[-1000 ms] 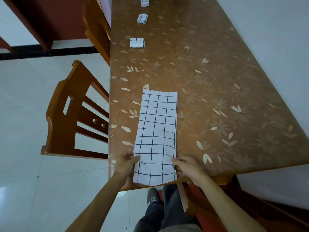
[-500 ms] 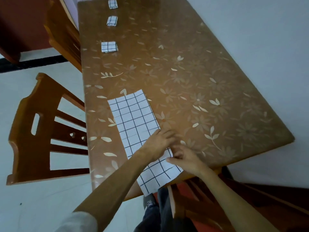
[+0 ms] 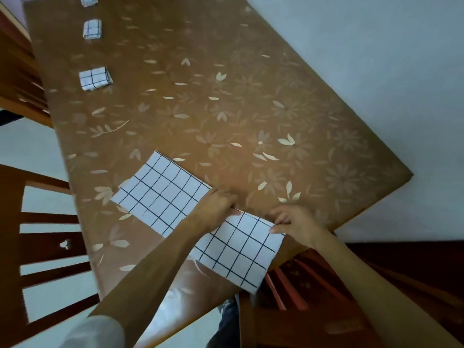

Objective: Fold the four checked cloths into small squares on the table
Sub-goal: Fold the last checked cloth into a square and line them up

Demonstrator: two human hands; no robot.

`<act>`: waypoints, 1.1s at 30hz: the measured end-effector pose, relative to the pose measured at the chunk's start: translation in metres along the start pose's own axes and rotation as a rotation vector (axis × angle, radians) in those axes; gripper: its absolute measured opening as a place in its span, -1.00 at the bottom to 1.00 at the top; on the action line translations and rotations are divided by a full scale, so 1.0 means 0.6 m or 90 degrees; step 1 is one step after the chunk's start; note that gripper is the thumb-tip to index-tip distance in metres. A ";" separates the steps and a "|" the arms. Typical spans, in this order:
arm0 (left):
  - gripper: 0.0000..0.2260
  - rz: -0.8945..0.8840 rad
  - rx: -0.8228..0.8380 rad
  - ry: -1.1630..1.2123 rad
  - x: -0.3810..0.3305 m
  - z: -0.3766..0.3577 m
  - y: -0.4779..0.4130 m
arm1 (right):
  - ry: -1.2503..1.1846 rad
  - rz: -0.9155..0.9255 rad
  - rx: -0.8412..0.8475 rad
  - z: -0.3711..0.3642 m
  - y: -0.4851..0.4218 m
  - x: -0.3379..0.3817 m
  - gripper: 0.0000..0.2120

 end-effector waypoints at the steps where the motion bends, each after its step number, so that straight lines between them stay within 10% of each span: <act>1: -0.83 0.007 0.004 0.010 0.005 0.007 -0.002 | 0.032 0.007 -0.008 0.013 -0.007 0.003 -0.58; 14: -0.14 0.183 0.151 -0.035 0.146 0.014 0.058 | 0.252 0.149 -0.254 0.180 -0.090 0.030 -0.96; 25: -0.53 0.209 -0.037 0.104 0.140 0.068 0.100 | 0.351 0.199 -0.255 0.213 -0.093 0.052 -0.76; 33: -0.45 0.277 0.021 0.137 0.182 0.074 0.162 | 0.362 0.209 -0.216 0.216 -0.093 0.066 -0.81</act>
Point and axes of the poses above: each hand's wrist, its own y-axis away from the middle knuckle, its own z-axis out of the back of the hand, x = y × z, the point moved 7 cm from there along -y, towards the middle knuckle, and after that the axes turned 4 degrees about x, right-handed, at the moved point
